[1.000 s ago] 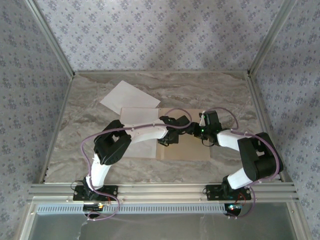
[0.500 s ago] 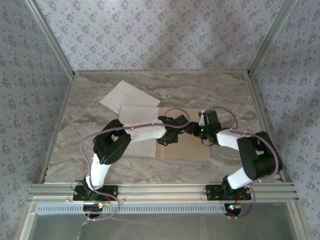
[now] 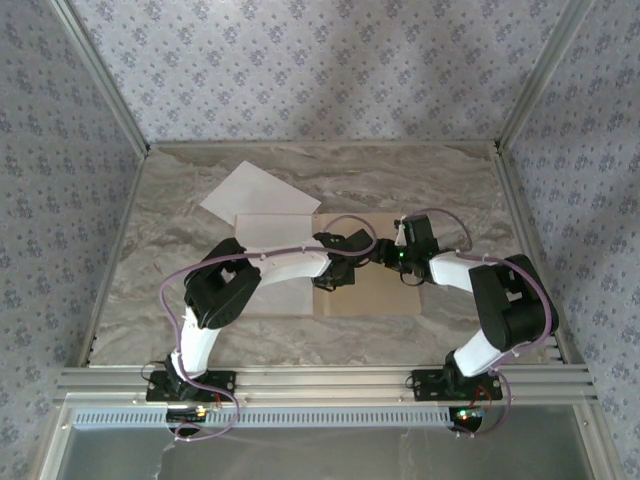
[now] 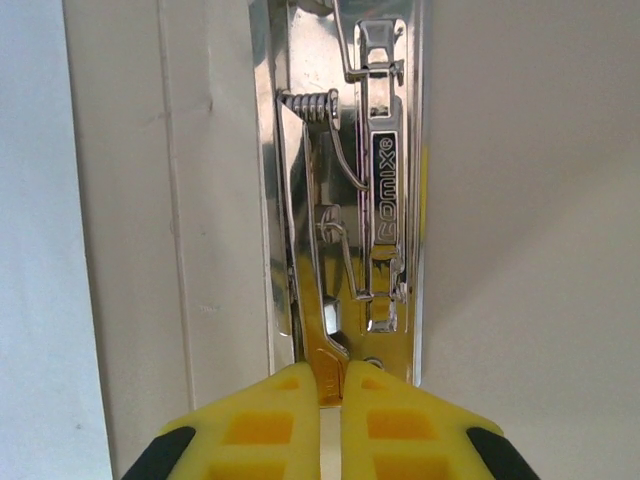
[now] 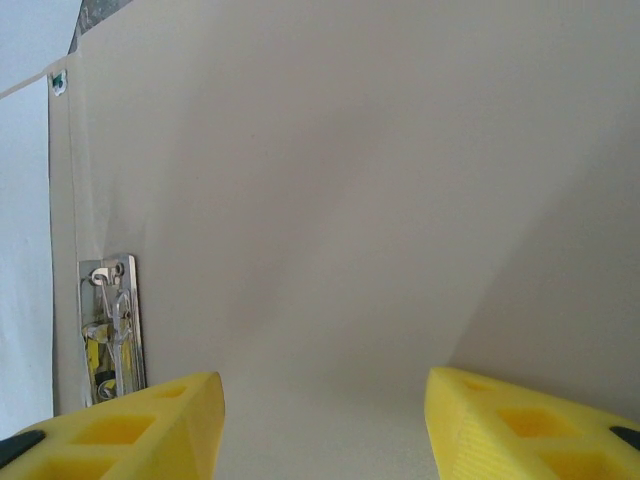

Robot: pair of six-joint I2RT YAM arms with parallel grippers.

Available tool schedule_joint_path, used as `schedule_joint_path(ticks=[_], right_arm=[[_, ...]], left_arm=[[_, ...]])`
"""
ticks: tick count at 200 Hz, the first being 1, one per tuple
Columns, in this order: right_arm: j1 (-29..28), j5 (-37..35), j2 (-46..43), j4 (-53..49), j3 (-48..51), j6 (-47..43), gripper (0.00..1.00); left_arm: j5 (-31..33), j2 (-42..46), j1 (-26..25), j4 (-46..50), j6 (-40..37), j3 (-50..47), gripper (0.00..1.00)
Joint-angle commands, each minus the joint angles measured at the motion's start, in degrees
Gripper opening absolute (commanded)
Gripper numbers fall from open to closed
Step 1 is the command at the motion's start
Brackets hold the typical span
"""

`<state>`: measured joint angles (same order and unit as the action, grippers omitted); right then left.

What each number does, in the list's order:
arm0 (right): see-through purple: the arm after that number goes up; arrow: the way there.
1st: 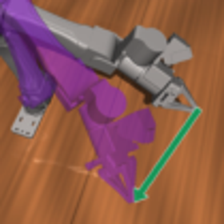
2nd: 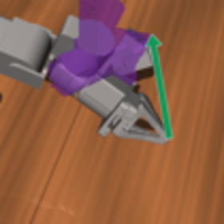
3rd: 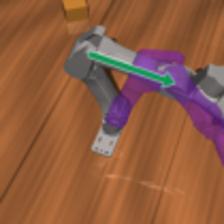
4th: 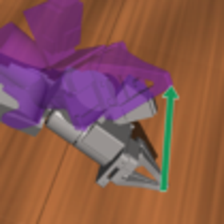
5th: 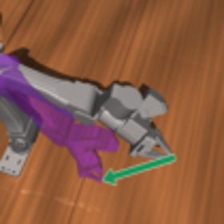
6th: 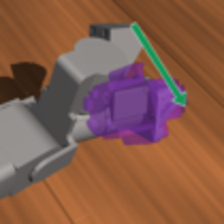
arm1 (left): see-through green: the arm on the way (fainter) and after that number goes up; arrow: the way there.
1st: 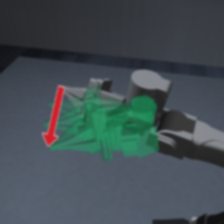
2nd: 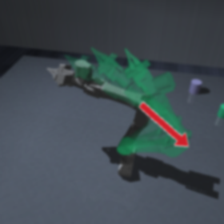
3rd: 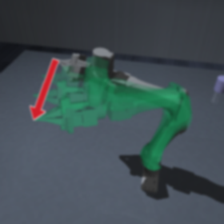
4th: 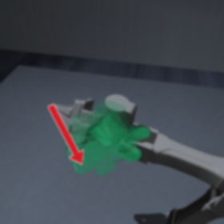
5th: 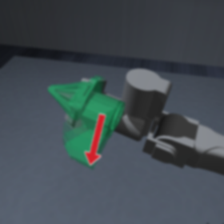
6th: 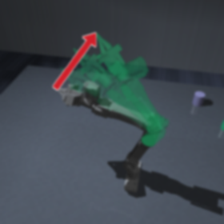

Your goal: Put the files into the folder

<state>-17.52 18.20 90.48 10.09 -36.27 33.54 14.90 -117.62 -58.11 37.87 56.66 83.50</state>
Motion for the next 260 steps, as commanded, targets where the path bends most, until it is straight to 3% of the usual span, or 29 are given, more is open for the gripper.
schedule_joint_path(ticks=[1,260], right_arm=[[-1.2,1.31,3.1,-5.75,0.5,-0.32,0.58],[-1.97,0.97,3.48,-7.01,-0.25,-1.33,0.58]], left_arm=[[-5.25,-3.07,-0.07,-3.35,0.29,-1.74,0.08],[-4.11,4.87,2.02,-1.2,-1.38,-1.85,0.07]])
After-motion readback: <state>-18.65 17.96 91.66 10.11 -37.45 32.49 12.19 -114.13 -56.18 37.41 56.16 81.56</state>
